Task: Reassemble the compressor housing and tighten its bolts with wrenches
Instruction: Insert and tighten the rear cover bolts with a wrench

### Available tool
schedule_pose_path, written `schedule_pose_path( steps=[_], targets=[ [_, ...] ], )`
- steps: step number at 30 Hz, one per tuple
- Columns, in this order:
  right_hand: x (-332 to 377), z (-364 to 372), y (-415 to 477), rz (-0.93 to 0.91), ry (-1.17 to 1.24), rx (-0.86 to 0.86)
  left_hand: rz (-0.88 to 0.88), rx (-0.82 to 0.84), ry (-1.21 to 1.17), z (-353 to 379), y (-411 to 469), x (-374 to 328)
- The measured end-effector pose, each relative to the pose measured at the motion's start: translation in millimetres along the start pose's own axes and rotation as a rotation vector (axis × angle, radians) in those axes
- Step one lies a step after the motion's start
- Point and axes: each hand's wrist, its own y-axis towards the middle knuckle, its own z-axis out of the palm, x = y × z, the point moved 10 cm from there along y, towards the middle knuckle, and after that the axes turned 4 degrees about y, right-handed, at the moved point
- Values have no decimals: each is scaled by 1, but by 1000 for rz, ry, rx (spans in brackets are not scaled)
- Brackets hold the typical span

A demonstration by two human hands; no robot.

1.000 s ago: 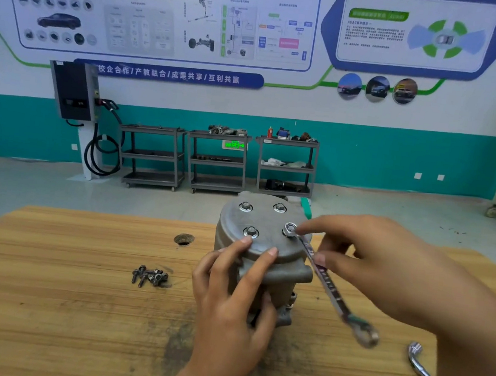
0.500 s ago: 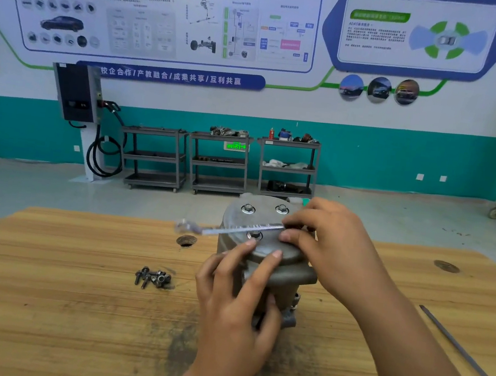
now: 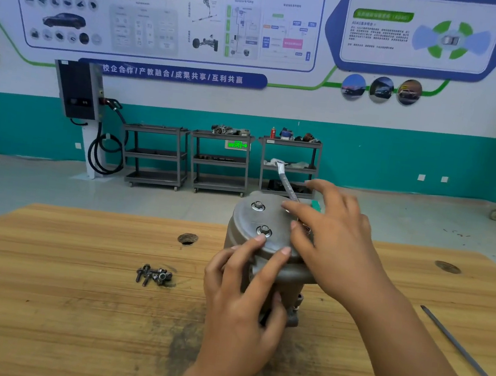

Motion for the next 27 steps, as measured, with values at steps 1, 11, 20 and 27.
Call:
schedule_pose_path(
  steps=[1,11,20,27],
  targets=[
    [2,1,0,-5,4,7,-1,2,0,0,0,0],
    [-27,-15,-14,135,105,314,-21,-38,2,-7,-2,5],
    [-1,-23,-23,-12,249,363,-44,-37,-9,-7,-4,9],
    [13,-17,-4,-151,307,192,-28,-49,2,-9,-1,5]
  ],
)
